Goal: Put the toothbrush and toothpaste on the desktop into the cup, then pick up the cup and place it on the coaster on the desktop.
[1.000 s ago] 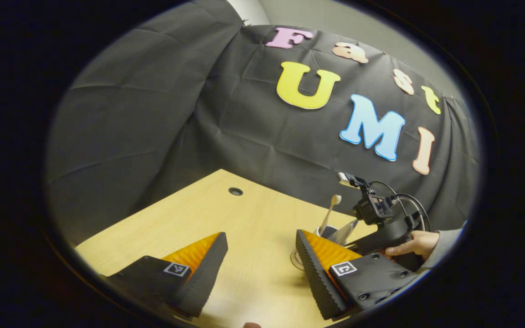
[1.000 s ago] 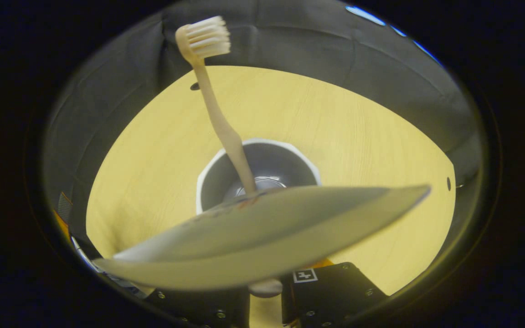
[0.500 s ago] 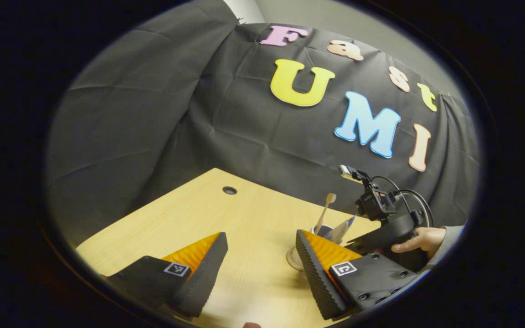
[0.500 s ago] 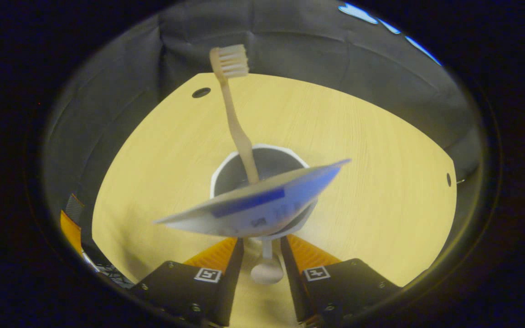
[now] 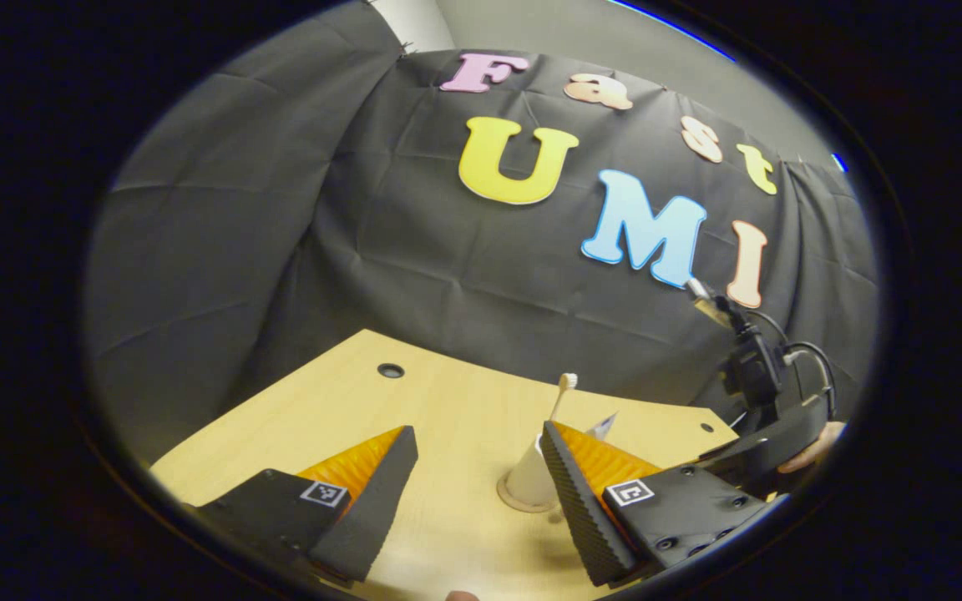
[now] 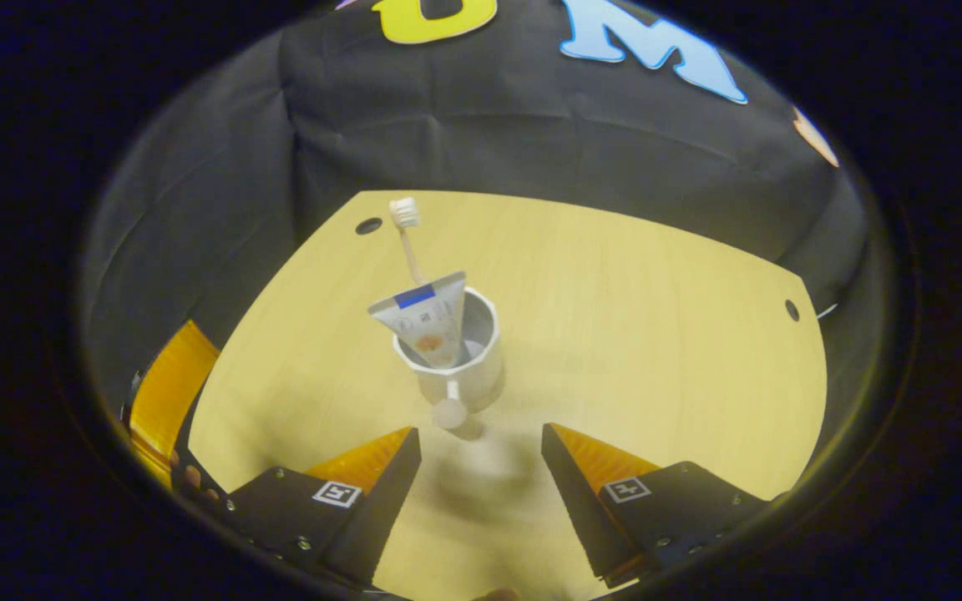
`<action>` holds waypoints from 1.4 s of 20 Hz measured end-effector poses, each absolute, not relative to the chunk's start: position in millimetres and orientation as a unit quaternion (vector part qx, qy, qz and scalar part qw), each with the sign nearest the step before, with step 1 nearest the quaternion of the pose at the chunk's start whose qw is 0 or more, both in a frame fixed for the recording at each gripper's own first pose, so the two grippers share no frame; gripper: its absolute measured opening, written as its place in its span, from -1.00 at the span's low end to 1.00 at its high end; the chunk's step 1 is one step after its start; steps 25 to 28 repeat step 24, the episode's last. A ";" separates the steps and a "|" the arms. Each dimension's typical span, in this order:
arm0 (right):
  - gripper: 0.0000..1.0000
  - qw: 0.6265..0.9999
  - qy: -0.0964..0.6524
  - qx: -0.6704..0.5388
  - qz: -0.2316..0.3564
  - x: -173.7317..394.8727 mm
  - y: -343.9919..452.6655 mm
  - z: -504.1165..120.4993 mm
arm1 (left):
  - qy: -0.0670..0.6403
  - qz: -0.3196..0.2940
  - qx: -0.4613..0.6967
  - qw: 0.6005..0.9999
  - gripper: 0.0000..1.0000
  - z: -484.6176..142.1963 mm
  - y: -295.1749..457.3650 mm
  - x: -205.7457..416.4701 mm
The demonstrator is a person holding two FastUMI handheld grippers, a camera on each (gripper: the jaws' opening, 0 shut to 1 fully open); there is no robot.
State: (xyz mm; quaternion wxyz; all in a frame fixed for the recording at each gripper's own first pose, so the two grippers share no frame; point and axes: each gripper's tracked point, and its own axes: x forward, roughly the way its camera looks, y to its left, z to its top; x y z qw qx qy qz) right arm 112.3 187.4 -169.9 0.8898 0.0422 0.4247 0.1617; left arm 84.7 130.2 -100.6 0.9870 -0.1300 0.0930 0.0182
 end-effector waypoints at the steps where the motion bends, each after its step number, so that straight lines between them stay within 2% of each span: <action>1: 0.79 0.899 0.408 0.044 0.152 109.4 175.7 -159.3 | 0.091 0.013 -0.129 0.987 0.92 -97.3 123.2 87.2; 8: 0.78 0.950 0.302 0.033 0.073 96.5 87.3 -106.4 | 0.075 -0.029 -0.111 0.991 0.92 -68.0 68.2 105.1; 9: 0.78 0.956 0.285 0.033 0.061 95.0 76.7 -99.5 | 0.073 -0.034 -0.109 0.991 0.99 -62.8 60.3 106.7; 11: 0.78 0.966 0.253 0.038 0.045 91.4 60.1 -85.3 | 0.068 -0.044 -0.102 0.991 0.93 -54.1 46.5 108.3; 22: 0.77 0.994 0.100 0.055 0.003 77.0 15.5 -14.5 | 0.047 -0.043 -0.072 0.995 0.93 -14.5 18.1 98.7; 28: 0.77 0.995 0.088 0.054 -0.002 75.8 13.6 -8.6 | 0.041 -0.041 -0.072 0.996 0.92 -6.2 17.7 96.6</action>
